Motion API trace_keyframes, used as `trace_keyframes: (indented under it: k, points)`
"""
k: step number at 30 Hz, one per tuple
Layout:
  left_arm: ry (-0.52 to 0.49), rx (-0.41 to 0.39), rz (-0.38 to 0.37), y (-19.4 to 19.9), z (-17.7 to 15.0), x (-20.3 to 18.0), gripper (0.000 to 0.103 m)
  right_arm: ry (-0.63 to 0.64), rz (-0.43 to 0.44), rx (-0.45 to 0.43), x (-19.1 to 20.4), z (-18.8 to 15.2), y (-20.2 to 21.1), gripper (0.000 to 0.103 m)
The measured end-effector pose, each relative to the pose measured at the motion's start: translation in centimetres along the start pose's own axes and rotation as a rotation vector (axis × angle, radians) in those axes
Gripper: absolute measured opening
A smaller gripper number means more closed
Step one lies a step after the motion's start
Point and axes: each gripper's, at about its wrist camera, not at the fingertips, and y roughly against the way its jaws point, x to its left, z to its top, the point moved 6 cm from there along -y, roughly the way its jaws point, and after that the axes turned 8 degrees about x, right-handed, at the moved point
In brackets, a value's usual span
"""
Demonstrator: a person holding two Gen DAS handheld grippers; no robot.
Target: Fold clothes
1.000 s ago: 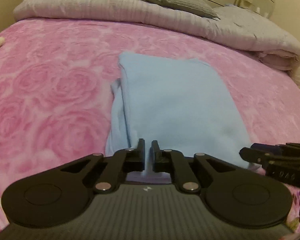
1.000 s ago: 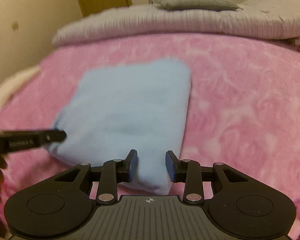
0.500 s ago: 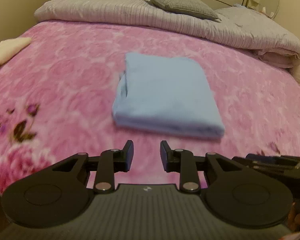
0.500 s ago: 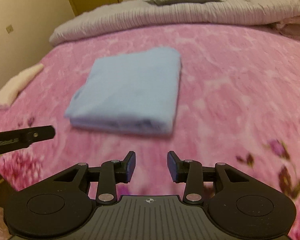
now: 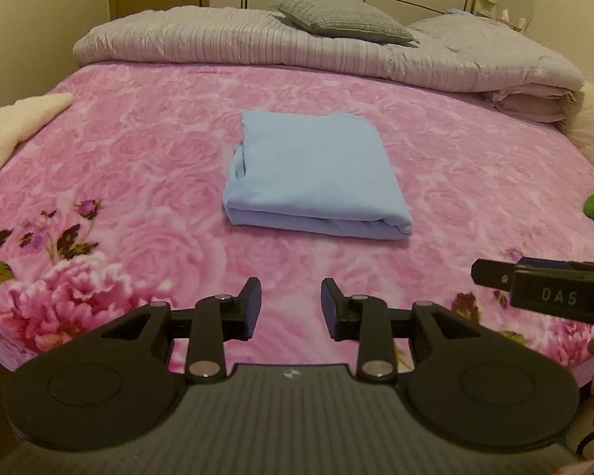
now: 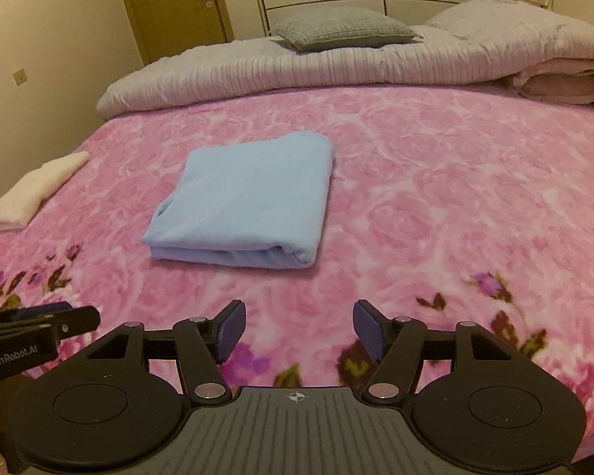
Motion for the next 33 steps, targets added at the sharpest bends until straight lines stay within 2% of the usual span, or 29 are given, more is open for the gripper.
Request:
trace_keyframes:
  k: [16, 33]
  points:
    - [-0.021, -0.024, -0.007, 1.9, -1.1, -1.0, 0.030, 0.021, 0.003, -0.022, 0.3, -1.4, 2.3, 0.064]
    - [-0.004, 0.000, 0.019, 1.6, -1.9, 0.6, 0.030, 0.053, 0.026, -0.008, 1.8, -1.4, 1.6, 0.064]
